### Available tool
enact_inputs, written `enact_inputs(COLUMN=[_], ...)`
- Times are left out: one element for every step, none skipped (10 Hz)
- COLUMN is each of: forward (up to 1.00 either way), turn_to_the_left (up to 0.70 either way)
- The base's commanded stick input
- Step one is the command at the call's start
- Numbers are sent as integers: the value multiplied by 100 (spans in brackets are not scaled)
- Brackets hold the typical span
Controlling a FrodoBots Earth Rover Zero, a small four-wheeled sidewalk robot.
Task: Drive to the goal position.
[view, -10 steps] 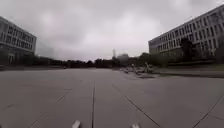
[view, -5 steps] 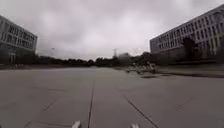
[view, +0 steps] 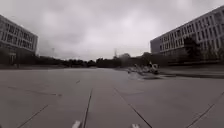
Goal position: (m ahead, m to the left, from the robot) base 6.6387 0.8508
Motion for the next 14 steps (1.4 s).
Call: enact_inputs(forward=[70, 70, 70, 70, 70, 70, 70, 70, 70, 70, 70, 70, 70, 70], turn_to_the_left=[0, 0, 0, 0, 0, 0, 0, 0, 0, 0, 0, 0, 0, 0])
